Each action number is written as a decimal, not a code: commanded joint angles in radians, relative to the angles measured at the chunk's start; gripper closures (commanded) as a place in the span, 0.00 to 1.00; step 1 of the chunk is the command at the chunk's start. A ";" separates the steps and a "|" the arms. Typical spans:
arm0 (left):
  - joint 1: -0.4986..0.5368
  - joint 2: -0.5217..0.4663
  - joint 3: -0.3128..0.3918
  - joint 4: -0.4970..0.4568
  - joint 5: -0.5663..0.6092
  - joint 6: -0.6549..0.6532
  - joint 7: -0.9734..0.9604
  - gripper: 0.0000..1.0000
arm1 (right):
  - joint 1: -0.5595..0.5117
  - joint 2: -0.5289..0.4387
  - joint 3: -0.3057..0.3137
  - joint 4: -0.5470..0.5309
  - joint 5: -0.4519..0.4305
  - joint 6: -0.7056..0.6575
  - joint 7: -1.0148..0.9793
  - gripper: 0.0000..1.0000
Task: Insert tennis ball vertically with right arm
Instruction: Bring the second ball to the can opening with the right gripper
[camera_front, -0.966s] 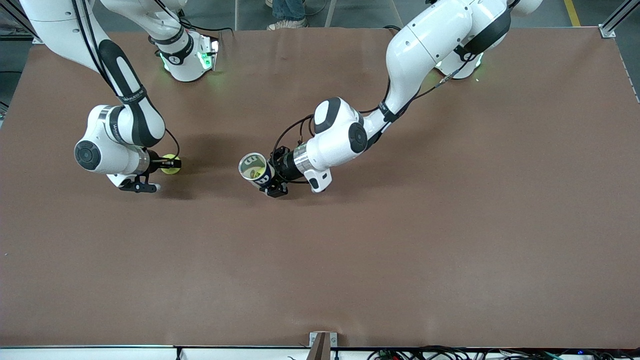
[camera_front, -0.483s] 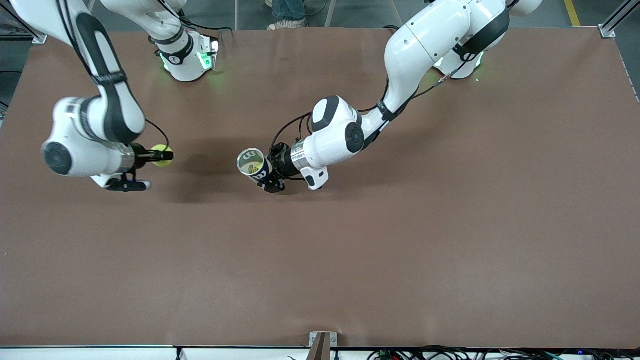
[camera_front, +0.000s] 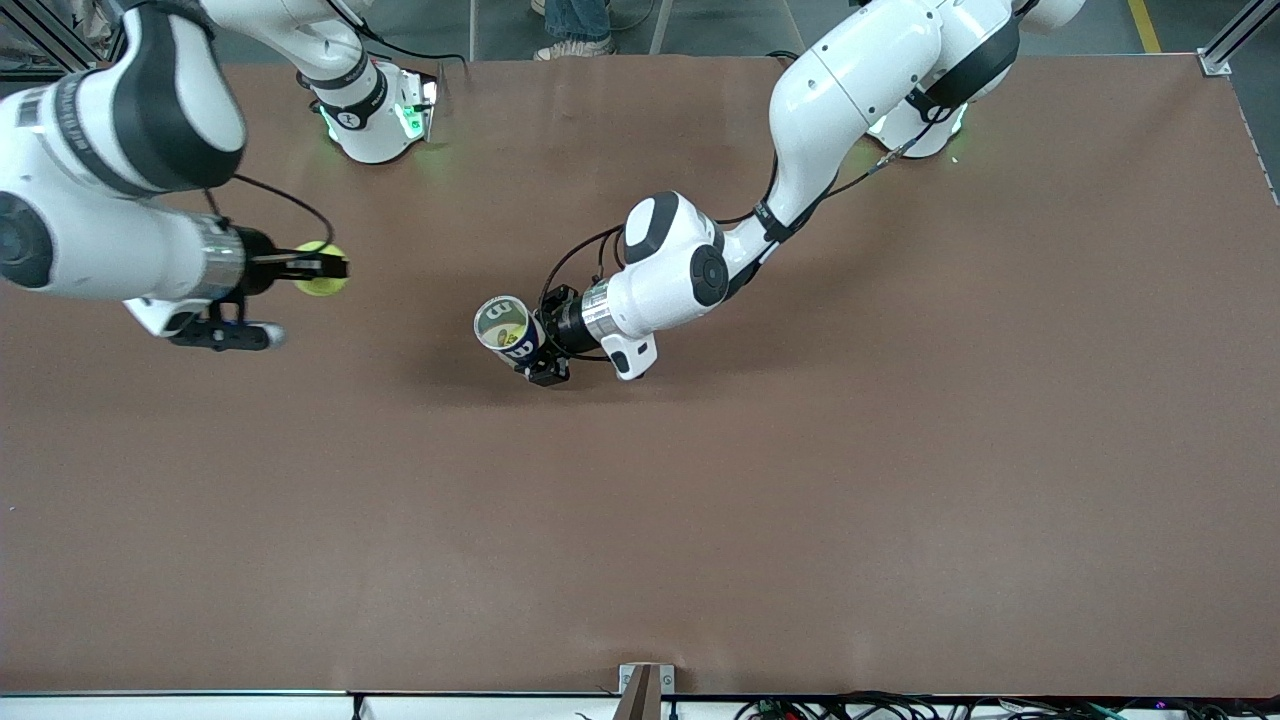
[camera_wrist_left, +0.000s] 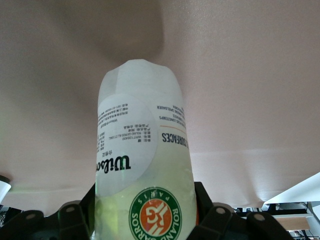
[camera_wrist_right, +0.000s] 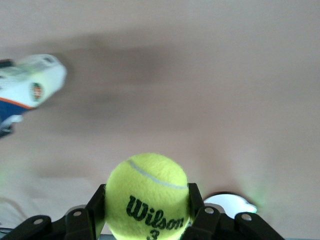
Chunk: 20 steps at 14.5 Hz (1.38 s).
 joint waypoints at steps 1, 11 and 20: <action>0.002 0.006 -0.011 0.015 -0.023 -0.007 0.030 0.25 | 0.093 0.030 -0.003 0.091 0.041 -0.006 0.183 0.63; 0.001 0.008 -0.010 0.017 -0.022 -0.003 0.030 0.25 | 0.244 0.169 -0.005 0.179 0.070 0.190 0.458 0.63; -0.001 0.003 -0.010 0.017 -0.022 -0.003 0.030 0.25 | 0.267 0.234 -0.005 0.182 0.067 0.267 0.457 0.62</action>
